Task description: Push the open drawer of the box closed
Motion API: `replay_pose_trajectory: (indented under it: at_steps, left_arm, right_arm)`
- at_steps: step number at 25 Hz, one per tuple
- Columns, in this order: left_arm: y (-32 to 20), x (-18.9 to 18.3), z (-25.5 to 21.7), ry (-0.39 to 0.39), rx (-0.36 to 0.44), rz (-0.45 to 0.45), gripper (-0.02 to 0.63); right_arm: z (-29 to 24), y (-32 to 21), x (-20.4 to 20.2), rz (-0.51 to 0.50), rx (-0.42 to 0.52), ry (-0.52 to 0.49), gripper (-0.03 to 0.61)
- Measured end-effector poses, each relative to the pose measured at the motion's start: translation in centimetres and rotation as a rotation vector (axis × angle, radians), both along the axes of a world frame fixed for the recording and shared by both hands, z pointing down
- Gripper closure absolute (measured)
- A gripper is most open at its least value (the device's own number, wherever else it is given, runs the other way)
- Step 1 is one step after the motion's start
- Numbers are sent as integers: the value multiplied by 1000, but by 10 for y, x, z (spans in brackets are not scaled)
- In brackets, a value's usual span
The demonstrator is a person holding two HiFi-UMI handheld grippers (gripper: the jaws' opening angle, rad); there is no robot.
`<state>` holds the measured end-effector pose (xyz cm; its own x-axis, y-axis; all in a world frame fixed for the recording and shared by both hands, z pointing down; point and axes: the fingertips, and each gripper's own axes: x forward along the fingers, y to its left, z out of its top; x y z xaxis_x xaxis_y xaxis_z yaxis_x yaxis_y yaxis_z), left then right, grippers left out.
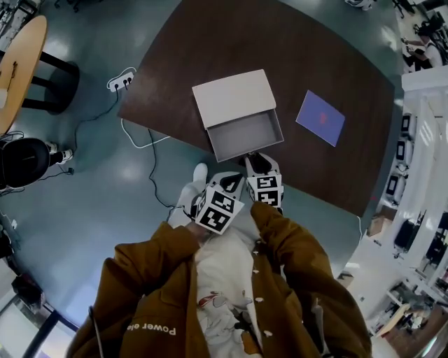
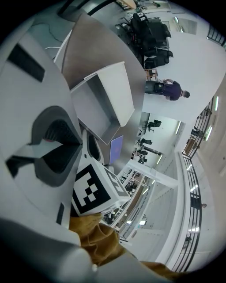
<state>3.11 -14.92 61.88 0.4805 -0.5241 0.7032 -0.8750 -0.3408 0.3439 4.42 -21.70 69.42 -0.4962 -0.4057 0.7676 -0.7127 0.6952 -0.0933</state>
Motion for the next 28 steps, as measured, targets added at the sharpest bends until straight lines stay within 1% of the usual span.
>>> replay_pose_trajectory:
  at_steps: [4, 8, 11, 14, 20, 28]
  left_arm:
    - [-1, -2, 5, 12, -4, -4, 609]
    - [-3, -7, 4, 17, -5, -16, 609]
    - [-4, -12, 3, 15, -6, -23, 609]
    - [-4, -15, 4, 16, -5, -26, 609]
    - [-8, -21, 4, 8, -2, -32, 609]
    - [-12, -33, 5, 5, -3, -59, 609]
  right_arm:
    - [12, -4, -3, -24, -10, 28, 443]
    - [10, -8, -4, -13, -9, 42, 446]
    - [8, -8, -5, -26, 9, 45, 448]
    - [5, -14, -11, -28, 26, 39, 451]
    - [0, -31, -28, -8, 30, 9, 453]
    - [-2, -43, -36, -3, 33, 9, 456]
